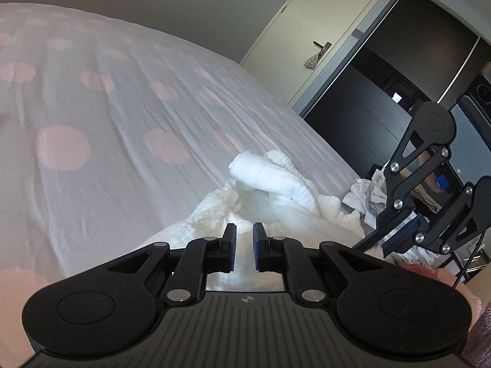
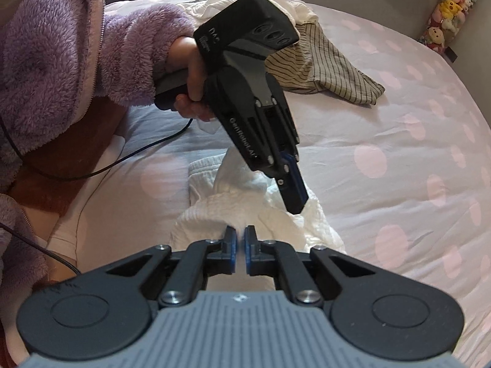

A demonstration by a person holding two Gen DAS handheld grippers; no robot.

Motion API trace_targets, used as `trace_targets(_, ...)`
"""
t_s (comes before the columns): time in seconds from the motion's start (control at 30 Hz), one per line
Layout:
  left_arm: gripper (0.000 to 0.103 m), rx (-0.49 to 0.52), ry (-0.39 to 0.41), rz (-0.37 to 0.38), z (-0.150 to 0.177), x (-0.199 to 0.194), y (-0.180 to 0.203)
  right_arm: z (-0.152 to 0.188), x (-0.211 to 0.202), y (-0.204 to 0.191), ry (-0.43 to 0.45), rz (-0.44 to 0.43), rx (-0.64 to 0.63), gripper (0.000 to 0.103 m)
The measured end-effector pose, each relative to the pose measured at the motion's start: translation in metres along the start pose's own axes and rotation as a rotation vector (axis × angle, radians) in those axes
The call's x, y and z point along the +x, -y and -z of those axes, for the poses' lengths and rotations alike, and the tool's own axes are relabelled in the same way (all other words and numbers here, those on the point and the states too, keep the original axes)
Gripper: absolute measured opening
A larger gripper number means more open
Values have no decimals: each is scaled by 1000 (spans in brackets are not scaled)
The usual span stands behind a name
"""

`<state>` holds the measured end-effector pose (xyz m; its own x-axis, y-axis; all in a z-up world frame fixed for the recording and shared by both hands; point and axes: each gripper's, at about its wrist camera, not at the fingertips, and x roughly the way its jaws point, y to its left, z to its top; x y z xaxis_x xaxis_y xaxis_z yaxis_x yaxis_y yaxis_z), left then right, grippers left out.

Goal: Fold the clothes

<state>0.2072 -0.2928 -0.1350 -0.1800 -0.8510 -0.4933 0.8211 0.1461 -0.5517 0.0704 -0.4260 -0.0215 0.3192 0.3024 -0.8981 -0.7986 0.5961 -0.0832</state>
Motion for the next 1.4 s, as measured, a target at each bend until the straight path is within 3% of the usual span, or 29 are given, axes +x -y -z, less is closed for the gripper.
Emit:
trace_targets(0.07,8,12,-53,2,1,12,2,1,-2,-2,0,-16,3,6)
trace_targets(0.17,8,13,-182,-60,8,36,-1,2,-6,-5,10,-37,5,6)
trace_targets(0.3,8,9,-242,-99,11,44,-5,0,-14,-6,42,-60,21,5)
trace_targets(0.6,9,25,-167,-113,7,14,-3,-7,-10,9,58,15,24,3)
trace_targets(0.83,9,70,-134,-174,2,-2,6,-15,6,17,37,106,-3,3)
trace_targets(1.1,9,10,-40,-305,-2,-39,-8,-28,40,39,42,225,10,3)
trace_targets(1.27,9,17,6,-239,-3,-52,-6,-32,76,53,11,288,18,3)
trace_targets(1.4,9,85,-49,-124,2,-47,2,-26,81,66,1,322,84,3)
